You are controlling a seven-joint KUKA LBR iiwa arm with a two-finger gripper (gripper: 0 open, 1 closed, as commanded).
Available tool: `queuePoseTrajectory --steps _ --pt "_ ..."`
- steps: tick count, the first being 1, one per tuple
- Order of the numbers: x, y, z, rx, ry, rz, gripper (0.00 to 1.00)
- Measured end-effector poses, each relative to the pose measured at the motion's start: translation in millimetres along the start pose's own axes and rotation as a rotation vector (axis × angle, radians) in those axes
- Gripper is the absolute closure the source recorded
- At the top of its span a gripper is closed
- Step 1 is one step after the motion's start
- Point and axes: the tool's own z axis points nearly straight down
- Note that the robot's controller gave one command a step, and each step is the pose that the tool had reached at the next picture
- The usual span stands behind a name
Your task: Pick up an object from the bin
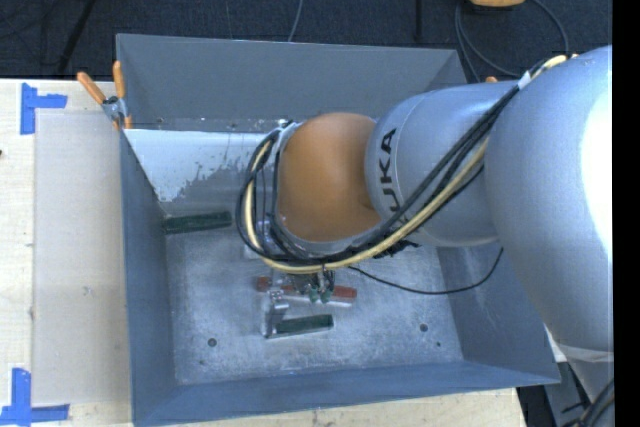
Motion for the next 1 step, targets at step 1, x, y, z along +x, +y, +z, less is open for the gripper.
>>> queuePoseTrajectory --steps 1 --pt "-34.2 -27.3 4.0 0.001 0.001 0.151 0.0"
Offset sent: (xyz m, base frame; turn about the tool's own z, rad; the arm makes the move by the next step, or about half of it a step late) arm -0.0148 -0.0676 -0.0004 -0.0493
